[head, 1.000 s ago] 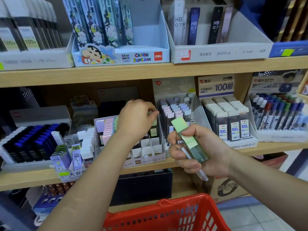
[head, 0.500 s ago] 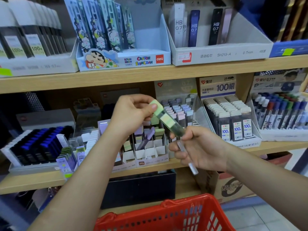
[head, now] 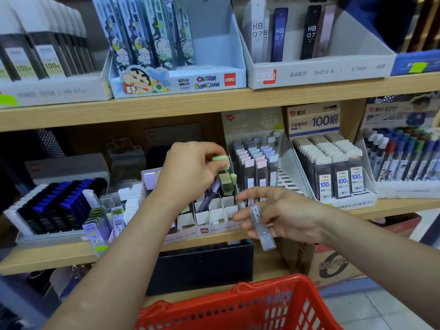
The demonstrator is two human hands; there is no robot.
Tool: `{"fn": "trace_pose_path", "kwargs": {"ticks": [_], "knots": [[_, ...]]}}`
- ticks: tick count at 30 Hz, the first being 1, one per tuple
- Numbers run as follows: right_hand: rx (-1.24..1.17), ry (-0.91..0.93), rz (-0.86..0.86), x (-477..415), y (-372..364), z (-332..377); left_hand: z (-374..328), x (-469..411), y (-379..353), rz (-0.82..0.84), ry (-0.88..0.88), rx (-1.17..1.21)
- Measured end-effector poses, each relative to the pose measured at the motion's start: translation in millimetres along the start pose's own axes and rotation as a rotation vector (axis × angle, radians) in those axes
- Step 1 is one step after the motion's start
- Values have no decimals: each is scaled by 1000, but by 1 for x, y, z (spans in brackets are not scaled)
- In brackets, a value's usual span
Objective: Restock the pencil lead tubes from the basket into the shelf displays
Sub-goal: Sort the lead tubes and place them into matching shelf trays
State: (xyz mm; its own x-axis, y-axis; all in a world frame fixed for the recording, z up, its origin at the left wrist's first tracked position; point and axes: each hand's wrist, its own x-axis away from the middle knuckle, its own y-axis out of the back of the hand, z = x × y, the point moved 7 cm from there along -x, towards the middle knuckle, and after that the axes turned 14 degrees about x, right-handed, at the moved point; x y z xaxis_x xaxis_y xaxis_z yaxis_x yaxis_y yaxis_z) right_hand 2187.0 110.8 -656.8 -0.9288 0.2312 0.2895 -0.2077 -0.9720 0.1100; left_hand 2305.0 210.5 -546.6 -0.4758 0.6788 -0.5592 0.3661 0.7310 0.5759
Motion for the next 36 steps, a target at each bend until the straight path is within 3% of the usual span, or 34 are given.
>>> {"fn": "trace_pose_path", "kwargs": {"ticks": [6, 10, 15, 22, 31, 36], "knots": [[55, 42, 36, 0, -4, 2, 3, -7, -10, -70, -85, -103], [120, 84, -10, -4, -5, 0, 14, -13, -23, -33, -30, -181], [361, 147, -128, -8, -2, 0, 26, -16, -34, -7, 58, -206], [678, 181, -158, -12, -12, -1, 26, -18, -44, 11, -10, -297], [627, 160, -124, -11, -11, 1, 21, -14, -34, 37, -34, -339], [482, 140, -129, -11, -6, 4, 9, 0, -29, 122, -64, -416]]}}
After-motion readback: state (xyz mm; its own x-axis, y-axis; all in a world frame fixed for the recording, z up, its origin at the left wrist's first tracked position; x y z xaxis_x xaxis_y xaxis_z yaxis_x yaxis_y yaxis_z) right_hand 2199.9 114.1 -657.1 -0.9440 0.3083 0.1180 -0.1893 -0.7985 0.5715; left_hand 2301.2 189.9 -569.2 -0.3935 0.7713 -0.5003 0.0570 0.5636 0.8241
